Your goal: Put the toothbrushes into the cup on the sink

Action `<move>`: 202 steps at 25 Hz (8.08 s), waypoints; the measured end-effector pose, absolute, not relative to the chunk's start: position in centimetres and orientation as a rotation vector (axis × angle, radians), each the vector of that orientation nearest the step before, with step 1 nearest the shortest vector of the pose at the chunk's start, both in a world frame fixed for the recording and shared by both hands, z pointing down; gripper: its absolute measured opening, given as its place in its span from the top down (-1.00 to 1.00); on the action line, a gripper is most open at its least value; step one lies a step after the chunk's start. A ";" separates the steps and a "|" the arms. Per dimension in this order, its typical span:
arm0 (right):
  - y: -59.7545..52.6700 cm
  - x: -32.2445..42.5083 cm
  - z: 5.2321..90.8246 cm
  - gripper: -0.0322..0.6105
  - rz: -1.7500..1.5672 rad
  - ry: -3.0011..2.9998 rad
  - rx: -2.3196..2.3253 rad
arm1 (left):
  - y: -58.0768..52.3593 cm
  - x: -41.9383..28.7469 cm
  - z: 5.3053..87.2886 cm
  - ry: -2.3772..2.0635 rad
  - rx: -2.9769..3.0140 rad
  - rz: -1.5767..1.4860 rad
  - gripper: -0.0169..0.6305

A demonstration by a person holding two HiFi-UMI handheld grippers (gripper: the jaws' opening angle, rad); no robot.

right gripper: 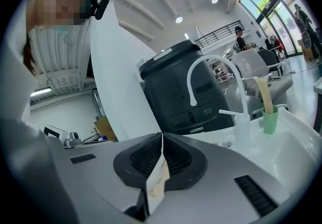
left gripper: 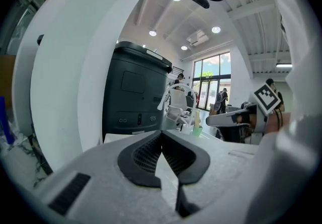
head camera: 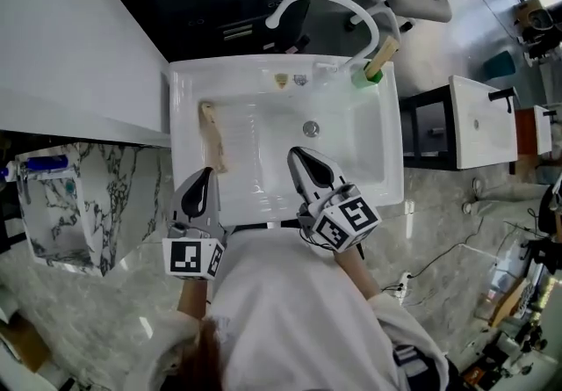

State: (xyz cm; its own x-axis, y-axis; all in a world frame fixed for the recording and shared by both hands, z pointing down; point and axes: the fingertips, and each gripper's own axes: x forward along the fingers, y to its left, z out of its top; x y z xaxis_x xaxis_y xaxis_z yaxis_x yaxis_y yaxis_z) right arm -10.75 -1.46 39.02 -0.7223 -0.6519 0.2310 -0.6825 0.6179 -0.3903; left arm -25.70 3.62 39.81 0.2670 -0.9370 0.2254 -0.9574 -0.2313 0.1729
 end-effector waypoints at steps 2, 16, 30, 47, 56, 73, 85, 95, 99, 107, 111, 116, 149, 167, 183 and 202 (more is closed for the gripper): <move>-1.8 -12.1 39.3 0.86 0.715 -2.763 1.097 | 3.6 -26.2 40.1 -1.755 2.251 0.106 0.91; -4.7 -19.8 43.5 0.52 0.750 -2.643 0.858 | 2.7 -28.5 42.5 -1.775 2.161 0.088 0.91; -8.0 -27.6 53.7 0.50 0.759 -2.397 0.618 | 1.8 -30.9 44.6 -1.787 2.089 0.088 0.91; -8.9 -28.9 65.3 0.40 0.880 -2.075 0.537 | 2.3 -32.2 45.6 -1.784 2.043 0.102 0.91; -8.3 -29.8 66.1 0.59 0.987 -2.000 0.482 | 3.4 -33.1 45.9 -1.808 2.005 0.095 0.91; -10.1 -28.5 56.6 0.83 1.122 -2.397 0.574 | 2.8 -30.2 44.6 -1.761 2.087 0.108 0.91; -10.1 -21.4 45.3 0.84 1.017 -2.844 0.739 | 1.7 -25.0 43.2 -1.671 2.226 0.136 0.91; -10.5 -11.8 37.8 0.84 0.777 -3.054 1.048 | 0.5 -19.8 41.6 -1.598 2.312 0.127 0.91; -10.5 -7.3 35.1 0.84 0.702 -3.098 1.196 | 0.2 -17.4 40.8 -1.575 2.336 0.129 0.91; -10.0 1.5 31.6 0.84 0.618 -3.134 1.402 | -0.9 -11.7 38.9 -1.528 2.397 0.116 0.91; -9.8 6.3 30.5 0.84 0.610 -3.142 1.522 | -1.6 -8.1 37.6 -1.498 2.456 0.102 0.91; -8.8 11.2 29.7 0.84 0.546 -3.119 1.631 | -2.0 -4.4 37.0 -1.456 2.488 0.093 0.91; -6.2 20.3 28.6 0.84 0.357 -3.174 1.634 | -2.8 2.5 35.8 -1.561 2.489 0.024 0.91; -8.3 23.1 29.7 0.84 0.379 -3.081 1.769 | -5.1 4.6 37.3 -1.459 2.495 0.081 0.91; -15.8 21.6 30.4 0.84 0.239 -3.030 1.721 | -8.7 4.4 39.9 -1.436 2.410 0.113 0.91; -23.4 18.2 32.0 0.85 0.014 -2.960 1.736 | -9.6 3.3 42.7 -1.417 2.333 0.146 0.91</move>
